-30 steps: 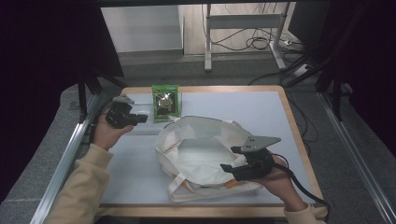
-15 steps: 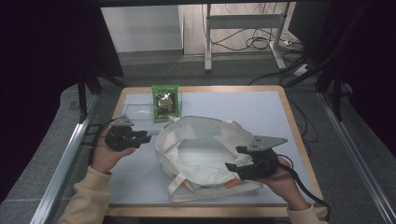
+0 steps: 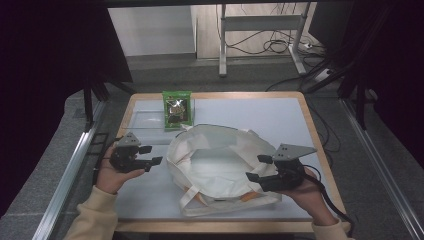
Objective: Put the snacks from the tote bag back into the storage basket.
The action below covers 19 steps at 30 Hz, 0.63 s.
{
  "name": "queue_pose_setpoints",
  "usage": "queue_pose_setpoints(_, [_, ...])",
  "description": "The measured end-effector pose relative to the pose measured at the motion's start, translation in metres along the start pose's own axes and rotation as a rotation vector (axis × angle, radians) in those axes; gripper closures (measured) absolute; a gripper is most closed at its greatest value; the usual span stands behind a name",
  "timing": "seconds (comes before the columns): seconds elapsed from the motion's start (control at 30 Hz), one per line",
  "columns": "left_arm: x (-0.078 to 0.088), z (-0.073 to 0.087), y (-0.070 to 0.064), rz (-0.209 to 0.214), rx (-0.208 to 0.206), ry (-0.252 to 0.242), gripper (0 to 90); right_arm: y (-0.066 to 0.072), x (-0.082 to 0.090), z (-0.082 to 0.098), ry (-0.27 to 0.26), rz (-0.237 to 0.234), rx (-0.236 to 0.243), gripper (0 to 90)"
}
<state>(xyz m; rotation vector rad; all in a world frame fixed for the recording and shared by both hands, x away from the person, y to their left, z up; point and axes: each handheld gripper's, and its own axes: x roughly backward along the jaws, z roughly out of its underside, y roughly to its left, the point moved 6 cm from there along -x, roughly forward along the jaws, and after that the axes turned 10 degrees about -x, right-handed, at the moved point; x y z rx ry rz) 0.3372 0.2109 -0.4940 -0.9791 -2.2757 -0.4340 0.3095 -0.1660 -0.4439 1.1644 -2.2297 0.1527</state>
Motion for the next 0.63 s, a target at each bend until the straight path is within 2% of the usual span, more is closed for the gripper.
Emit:
queue_pose_setpoints(0.2, [0.0013, -0.002, -0.002, 0.009, -0.012, -0.014, 37.7, -0.0023, 0.0014, -0.0004, -0.008, -0.003, -0.009, 29.3])
queue_pose_setpoints(0.63, [0.003, 0.0001, 0.0023, 0.009, -0.003, -0.019, 36.4, -0.0018, 0.0007, -0.0014, -0.016, 0.001, -0.007, 29.3])
